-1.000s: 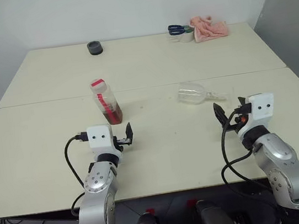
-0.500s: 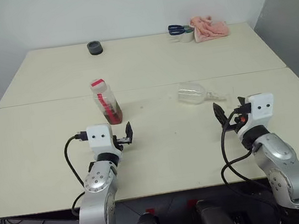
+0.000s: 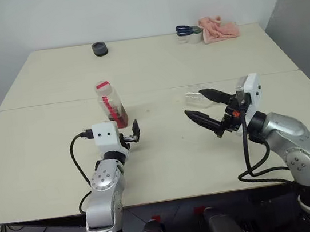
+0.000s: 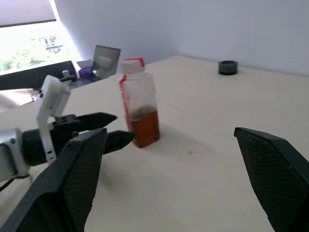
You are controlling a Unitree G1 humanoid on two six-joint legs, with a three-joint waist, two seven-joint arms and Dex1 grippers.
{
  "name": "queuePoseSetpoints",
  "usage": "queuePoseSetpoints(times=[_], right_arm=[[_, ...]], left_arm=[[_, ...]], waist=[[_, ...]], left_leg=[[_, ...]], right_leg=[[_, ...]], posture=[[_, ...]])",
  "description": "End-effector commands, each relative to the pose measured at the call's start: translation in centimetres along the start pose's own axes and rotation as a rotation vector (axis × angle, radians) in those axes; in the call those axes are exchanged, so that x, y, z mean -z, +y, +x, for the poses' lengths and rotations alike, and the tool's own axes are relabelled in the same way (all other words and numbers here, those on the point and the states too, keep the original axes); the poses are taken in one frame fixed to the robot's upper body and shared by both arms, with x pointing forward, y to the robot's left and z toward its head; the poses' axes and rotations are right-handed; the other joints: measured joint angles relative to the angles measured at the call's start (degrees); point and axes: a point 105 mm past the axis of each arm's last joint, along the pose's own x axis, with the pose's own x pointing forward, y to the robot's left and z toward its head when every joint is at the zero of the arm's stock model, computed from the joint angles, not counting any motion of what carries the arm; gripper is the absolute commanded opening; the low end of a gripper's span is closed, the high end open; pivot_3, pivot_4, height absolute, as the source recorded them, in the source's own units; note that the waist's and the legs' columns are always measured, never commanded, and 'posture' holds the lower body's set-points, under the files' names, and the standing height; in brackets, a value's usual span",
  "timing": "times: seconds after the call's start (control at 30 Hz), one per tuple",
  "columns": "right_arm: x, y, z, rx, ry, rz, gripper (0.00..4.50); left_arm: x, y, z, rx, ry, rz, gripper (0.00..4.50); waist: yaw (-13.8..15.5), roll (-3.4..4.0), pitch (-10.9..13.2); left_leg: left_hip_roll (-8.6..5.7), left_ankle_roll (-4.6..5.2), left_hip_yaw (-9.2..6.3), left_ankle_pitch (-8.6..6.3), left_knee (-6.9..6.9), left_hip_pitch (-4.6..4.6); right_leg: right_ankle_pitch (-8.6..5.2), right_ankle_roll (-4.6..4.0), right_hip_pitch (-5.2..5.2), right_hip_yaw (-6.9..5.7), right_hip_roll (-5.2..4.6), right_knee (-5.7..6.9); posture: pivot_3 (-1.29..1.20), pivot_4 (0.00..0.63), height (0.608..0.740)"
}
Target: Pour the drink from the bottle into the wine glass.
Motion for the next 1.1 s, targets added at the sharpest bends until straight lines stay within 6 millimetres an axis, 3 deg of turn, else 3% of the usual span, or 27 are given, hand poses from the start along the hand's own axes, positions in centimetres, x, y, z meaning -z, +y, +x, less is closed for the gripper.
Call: queuePoseSetpoints(times=[0.03,0.7,1.1], right_arm=[[-1.2,0.7,0.4,-0.077,-0.030,-0.013,4.50],[-1.0,0.9,1.3,-0.076,-0.055,0.027,4.50],[-1.1,0.9,1.5,-0.067,-0.061,0.030,4.50]], left_arm=[[-1.2,-0.3,0.1,-0.006,-0.059,-0.003,4.48],[-2.8,1.6,-0.3,-0.099,-0.119,0.010,4.48],[-3.8,2.5,0.8,-0.120,-0.149,0.010,4.48]], waist=[[-0.1,0.00,0.0],[0.0,0.00,0.0],[0.0,0.00,0.0]], left_leg=[[0.01,0.00,-0.01,0.00,0.00,0.00],[0.01,0.00,-0.01,0.00,0.00,-0.01],[0.01,-0.01,-0.01,0.00,0.00,-0.01]], right_leg=[[0.00,0.00,0.00,-0.01,0.01,0.00],[0.00,0.00,-0.01,-0.01,0.00,0.01],[0.00,0.00,-0.01,-0.02,0.00,0.01]], posture=[[0.00,0.150,0.740],[0.00,0.150,0.740],[0.00,0.150,0.740]])
